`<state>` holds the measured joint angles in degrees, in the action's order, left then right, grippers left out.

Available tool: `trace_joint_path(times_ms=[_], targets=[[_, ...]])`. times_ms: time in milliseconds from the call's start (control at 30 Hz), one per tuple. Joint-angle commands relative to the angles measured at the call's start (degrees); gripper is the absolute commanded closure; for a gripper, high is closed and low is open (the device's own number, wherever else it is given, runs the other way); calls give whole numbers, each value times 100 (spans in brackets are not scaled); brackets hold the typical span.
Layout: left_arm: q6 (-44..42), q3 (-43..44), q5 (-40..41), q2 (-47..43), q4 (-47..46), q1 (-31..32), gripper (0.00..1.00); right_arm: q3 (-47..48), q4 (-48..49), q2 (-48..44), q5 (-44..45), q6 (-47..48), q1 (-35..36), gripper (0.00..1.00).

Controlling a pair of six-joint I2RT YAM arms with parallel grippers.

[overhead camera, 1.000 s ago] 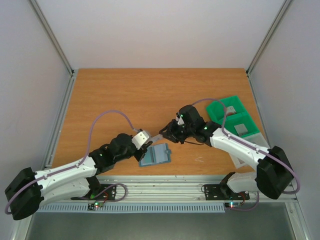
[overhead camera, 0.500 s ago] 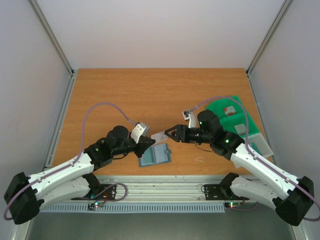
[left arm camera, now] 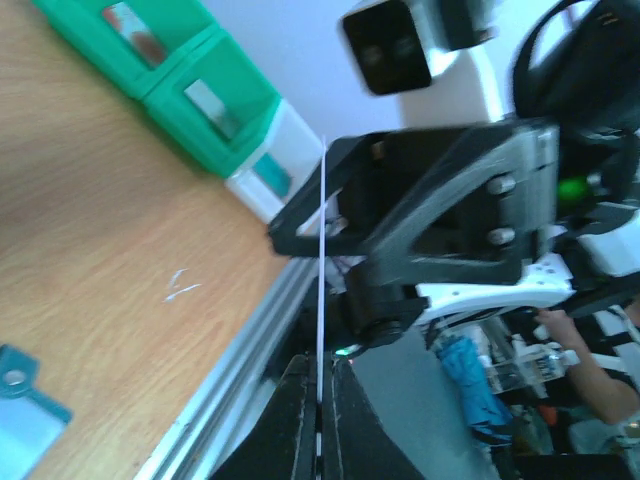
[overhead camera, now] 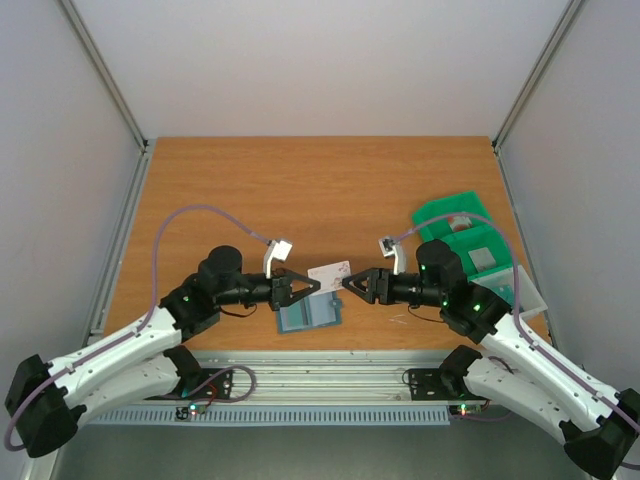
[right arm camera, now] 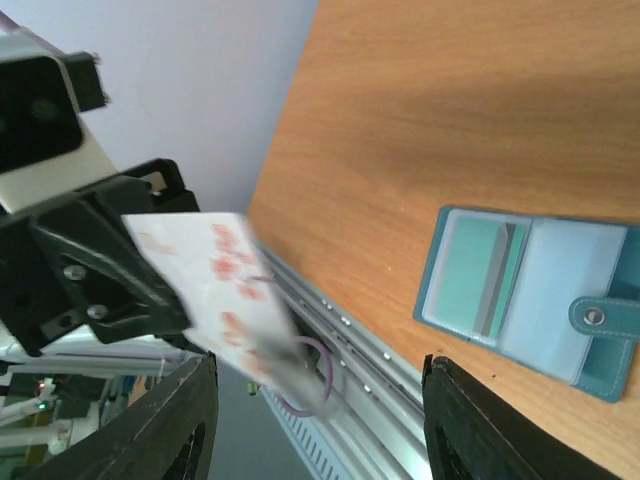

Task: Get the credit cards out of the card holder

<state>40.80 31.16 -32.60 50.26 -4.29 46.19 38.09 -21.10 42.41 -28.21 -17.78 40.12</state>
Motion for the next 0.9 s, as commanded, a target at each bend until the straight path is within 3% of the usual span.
trace_joint_path(times_ms=[0,167,500,667,867], targets=[[705,-120,-424,-251,-835,-23,100,-87,287,-41,-370,-305,-9,44],[1002,-338,-435,-355,-1203,-17,100,-122,482,-159,-499,-401,-8,50],[1087,-487,-754,-57,-1535,-29,100,-205,788,-401,-517,-181,-10,97],[1006,-559,-674,-27,-1548,-28,98,-231,681,-352,-375,-37,-5,99],[857,-584,-398,-72,-1147,-31,45,-208,427,-427,9,-79,-5,99]])
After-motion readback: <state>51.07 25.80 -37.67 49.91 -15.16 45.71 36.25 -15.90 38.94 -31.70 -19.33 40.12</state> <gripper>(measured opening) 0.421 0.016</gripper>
